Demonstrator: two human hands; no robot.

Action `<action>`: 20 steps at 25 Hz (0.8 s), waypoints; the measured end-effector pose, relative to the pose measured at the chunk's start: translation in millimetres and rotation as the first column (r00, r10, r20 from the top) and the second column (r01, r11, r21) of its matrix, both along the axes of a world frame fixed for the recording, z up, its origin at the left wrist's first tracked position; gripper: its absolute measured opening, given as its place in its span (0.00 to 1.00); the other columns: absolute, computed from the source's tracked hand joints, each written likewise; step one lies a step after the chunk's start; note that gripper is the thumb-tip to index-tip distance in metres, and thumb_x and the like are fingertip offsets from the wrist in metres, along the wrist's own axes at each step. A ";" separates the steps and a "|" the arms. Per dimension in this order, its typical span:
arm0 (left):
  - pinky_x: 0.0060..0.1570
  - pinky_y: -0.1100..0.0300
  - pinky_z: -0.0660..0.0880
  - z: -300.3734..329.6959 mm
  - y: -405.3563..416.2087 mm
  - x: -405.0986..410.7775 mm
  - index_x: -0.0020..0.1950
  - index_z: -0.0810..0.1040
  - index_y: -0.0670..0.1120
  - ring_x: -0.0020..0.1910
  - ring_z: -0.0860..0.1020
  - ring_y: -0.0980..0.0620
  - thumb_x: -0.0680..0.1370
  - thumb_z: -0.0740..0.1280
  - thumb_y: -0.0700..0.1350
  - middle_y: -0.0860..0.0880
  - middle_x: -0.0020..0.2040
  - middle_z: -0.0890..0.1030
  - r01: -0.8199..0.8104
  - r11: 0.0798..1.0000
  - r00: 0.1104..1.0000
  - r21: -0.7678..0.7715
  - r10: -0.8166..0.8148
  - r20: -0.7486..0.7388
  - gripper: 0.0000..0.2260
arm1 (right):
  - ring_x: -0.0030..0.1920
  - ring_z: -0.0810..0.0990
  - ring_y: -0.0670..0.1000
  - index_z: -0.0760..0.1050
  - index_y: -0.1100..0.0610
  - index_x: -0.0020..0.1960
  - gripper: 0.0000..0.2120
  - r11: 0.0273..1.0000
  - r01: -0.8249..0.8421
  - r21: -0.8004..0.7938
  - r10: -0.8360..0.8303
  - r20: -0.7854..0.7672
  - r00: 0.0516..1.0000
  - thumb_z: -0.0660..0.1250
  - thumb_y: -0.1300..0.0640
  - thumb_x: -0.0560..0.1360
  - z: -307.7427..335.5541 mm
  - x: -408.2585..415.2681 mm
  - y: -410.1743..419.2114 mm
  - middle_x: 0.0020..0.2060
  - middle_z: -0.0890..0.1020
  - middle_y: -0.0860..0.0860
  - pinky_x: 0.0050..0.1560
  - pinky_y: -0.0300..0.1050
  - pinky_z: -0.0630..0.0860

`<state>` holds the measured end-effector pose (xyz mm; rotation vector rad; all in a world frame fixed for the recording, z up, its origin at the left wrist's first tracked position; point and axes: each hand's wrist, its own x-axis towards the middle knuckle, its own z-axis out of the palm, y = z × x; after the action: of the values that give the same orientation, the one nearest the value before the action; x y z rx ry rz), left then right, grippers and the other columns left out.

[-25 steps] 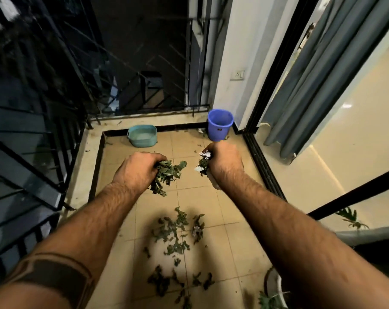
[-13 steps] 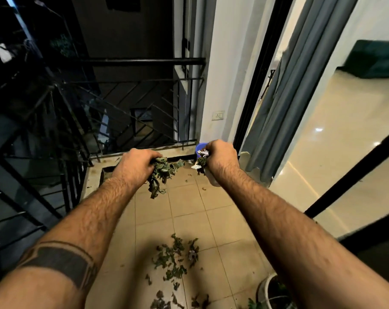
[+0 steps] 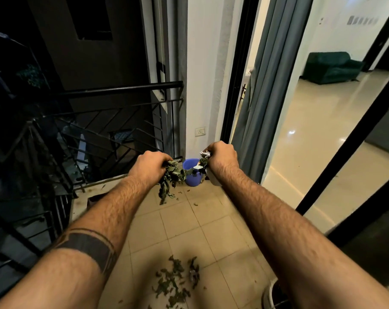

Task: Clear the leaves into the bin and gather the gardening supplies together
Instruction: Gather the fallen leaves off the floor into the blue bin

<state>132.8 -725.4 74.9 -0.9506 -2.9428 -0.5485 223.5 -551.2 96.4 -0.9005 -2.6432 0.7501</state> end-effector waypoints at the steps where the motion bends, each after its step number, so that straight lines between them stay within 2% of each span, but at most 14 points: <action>1: 0.61 0.51 0.78 0.6 12.2 -10.1 0.64 0.81 0.56 0.58 0.81 0.48 0.79 0.66 0.39 0.49 0.59 0.84 0.002 1.000 1.000 0.009 -0.002 0.000 0.18 | 0.54 0.83 0.57 0.84 0.53 0.59 0.17 1.000 0.000 0.007 0.000 -0.007 1.000 0.70 0.65 0.72 1.1 -10.1 12.3 0.53 0.85 0.56 0.51 0.40 0.76; 5: 0.60 0.50 0.78 0.9 62.0 -52.6 0.62 0.82 0.58 0.56 0.82 0.47 0.78 0.66 0.38 0.49 0.58 0.84 -0.041 0.999 0.999 0.031 0.041 -0.004 0.18 | 0.56 0.82 0.58 0.84 0.52 0.61 0.19 0.999 -0.014 0.036 0.015 -0.030 0.999 0.68 0.69 0.75 5.1 -54.0 67.7 0.56 0.84 0.56 0.54 0.43 0.78; 8: 0.60 0.52 0.79 -7.5 97.1 -81.7 0.62 0.83 0.58 0.56 0.82 0.47 0.77 0.66 0.39 0.49 0.57 0.85 -0.105 0.994 0.994 0.019 0.104 0.024 0.18 | 0.58 0.82 0.58 0.84 0.52 0.61 0.20 0.994 -0.087 0.061 0.088 -0.001 0.996 0.68 0.70 0.75 2.5 -94.3 112.1 0.56 0.85 0.56 0.55 0.44 0.78; 17: 0.58 0.55 0.77 -52.8 166.7 -178.0 0.62 0.83 0.56 0.56 0.82 0.48 0.77 0.67 0.39 0.50 0.56 0.85 -0.241 0.969 0.965 -0.062 0.246 0.095 0.17 | 0.55 0.83 0.60 0.84 0.58 0.55 0.13 0.962 -0.265 0.064 0.258 0.101 0.961 0.67 0.67 0.75 -39.1 -231.4 202.5 0.52 0.85 0.59 0.57 0.46 0.79; 20: 0.58 0.54 0.76 -65.1 202.3 -227.2 0.62 0.83 0.56 0.58 0.81 0.46 0.76 0.66 0.38 0.49 0.57 0.85 -0.241 0.966 0.965 -0.089 0.249 0.089 0.19 | 0.54 0.84 0.59 0.84 0.57 0.56 0.13 0.963 -0.265 0.045 0.260 0.099 0.961 0.68 0.67 0.76 -48.9 -284.7 239.3 0.52 0.85 0.58 0.55 0.44 0.79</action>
<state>-94.4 -523.1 9.8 -0.5637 -3.1267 -0.4871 -61.3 -311.9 47.5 -0.5873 -2.8873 0.7004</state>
